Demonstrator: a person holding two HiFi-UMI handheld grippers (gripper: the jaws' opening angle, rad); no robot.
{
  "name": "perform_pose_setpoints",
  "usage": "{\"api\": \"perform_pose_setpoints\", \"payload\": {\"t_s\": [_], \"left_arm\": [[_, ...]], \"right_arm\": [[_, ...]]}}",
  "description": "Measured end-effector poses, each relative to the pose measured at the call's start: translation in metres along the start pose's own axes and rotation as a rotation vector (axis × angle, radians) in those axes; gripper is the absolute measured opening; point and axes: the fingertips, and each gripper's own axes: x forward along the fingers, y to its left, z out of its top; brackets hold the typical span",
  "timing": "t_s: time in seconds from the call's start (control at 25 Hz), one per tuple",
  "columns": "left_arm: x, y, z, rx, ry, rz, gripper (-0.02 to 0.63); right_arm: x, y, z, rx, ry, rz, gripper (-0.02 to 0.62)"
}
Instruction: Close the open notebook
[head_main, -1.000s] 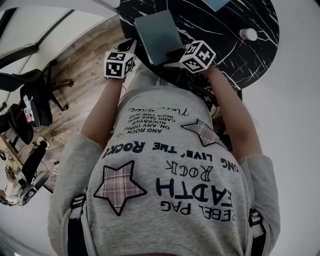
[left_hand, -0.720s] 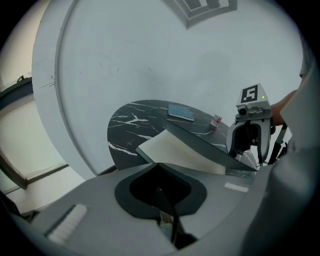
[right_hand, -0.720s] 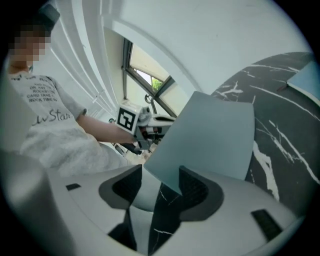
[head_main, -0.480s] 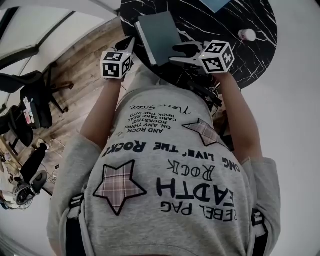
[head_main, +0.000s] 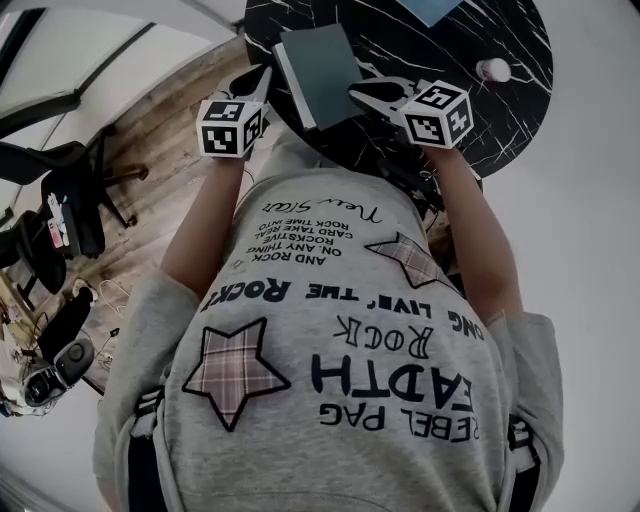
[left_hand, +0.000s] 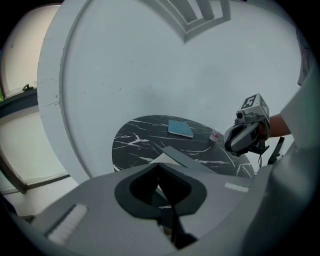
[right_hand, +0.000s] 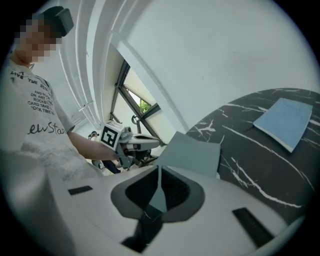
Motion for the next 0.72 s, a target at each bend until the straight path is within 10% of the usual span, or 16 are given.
{"api": "perform_pose_setpoints", "payload": {"t_s": [0.72], "left_arm": [[-0.047, -0.010, 0.117, 0.020, -0.296, 0.017, 0.009]], "right_arm": [[-0.094, 0.016, 0.112, -0.182, -0.423, -0.259, 0.012]]}}
